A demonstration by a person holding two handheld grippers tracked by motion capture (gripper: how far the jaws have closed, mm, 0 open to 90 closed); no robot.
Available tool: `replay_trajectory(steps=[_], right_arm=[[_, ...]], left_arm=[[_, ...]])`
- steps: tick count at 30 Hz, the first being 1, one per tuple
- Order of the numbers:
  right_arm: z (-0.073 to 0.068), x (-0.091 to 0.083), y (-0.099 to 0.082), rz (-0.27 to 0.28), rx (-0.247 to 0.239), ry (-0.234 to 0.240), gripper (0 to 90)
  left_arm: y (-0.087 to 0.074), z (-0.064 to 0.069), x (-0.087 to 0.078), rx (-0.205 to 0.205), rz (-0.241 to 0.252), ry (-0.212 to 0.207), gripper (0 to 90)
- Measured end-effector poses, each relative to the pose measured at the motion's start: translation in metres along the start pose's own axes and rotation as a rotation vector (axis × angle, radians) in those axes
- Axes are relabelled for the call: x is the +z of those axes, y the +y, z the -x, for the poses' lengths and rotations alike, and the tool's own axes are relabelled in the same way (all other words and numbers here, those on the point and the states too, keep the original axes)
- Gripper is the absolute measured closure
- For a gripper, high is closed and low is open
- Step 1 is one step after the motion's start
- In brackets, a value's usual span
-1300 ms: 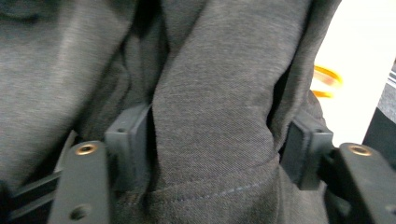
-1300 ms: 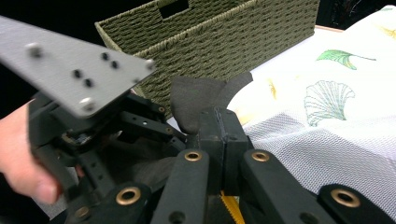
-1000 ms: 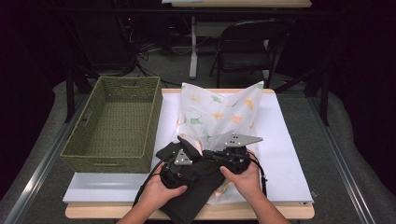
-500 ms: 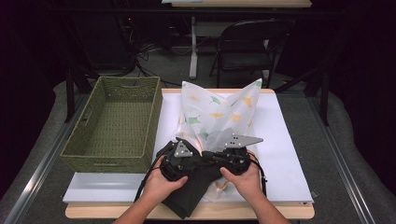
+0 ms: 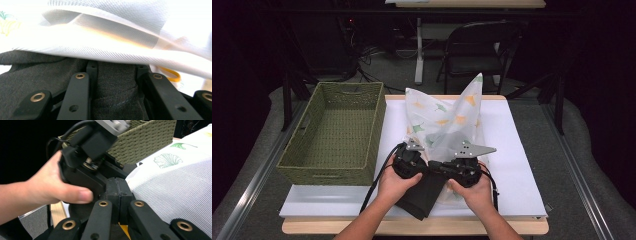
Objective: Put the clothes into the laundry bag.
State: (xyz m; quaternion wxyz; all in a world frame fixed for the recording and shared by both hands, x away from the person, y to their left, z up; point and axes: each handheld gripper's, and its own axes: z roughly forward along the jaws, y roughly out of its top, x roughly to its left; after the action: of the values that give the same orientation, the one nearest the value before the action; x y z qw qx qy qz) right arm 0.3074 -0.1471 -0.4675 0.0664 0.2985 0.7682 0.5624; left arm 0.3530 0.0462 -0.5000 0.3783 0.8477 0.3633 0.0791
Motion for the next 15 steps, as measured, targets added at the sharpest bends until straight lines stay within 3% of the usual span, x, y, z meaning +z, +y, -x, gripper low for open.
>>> replay_trajectory(steps=[4, 7, 13, 15], right_arm=[[0.003, 0.002, -0.003, -0.013, 0.004, -0.012, 90.0], [0.005, 0.003, -0.005, -0.024, 0.002, -0.026, 90.0], [0.009, -0.001, -0.005, -0.013, -0.012, -0.061, 90.0], [0.011, -0.003, -0.004, -0.009, -0.009, -0.064, 90.0]], left_arm=[[-0.006, -0.003, 0.012, 0.002, 0.008, 0.005, 64.7], [-0.007, -0.003, 0.008, -0.001, 0.013, 0.011, 62.0], [-0.008, 0.007, -0.005, 0.089, 0.033, 0.014, 55.7], [-0.008, 0.01, -0.011, 0.094, 0.037, 0.012, 53.5]])
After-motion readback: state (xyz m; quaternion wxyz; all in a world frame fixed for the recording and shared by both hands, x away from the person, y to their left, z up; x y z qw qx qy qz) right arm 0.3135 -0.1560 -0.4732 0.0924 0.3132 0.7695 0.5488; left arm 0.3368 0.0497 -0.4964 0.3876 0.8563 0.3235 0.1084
